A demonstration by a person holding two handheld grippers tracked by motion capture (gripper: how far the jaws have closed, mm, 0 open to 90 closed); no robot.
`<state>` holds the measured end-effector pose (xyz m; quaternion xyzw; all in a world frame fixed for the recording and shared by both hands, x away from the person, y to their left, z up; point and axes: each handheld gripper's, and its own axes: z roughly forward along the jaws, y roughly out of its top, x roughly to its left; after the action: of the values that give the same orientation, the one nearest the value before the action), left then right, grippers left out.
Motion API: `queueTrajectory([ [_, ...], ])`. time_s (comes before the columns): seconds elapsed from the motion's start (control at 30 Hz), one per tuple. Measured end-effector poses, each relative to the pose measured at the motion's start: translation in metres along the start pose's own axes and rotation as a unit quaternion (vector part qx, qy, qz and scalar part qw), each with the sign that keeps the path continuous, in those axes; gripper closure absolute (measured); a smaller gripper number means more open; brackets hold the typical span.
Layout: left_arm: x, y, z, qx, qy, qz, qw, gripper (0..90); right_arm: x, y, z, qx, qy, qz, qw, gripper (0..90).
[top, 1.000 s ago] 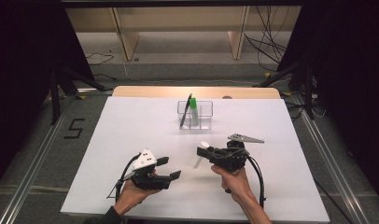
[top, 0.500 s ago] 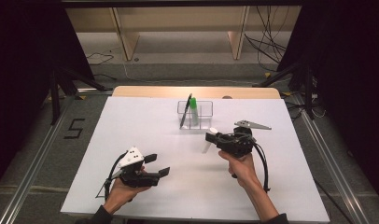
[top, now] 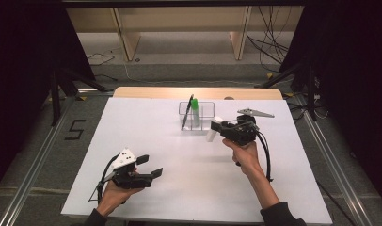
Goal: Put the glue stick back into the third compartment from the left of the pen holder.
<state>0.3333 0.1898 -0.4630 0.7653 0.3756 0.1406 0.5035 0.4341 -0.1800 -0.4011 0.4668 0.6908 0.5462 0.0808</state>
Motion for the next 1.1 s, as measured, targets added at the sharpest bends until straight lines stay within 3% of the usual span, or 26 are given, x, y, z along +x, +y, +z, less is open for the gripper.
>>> queueTrajectory([
  [0.4,0.002,-0.006,-0.007,-0.007,-0.005,-0.012,0.9999,20.7,-0.012,0.026,0.010,-0.002,-0.027,0.001,0.9996,67.5],
  [1.1,0.002,-0.009,-0.012,-0.016,0.006,-0.009,0.9998,19.7,-0.022,0.053,0.028,-0.004,-0.055,0.006,0.9985,67.4],
])
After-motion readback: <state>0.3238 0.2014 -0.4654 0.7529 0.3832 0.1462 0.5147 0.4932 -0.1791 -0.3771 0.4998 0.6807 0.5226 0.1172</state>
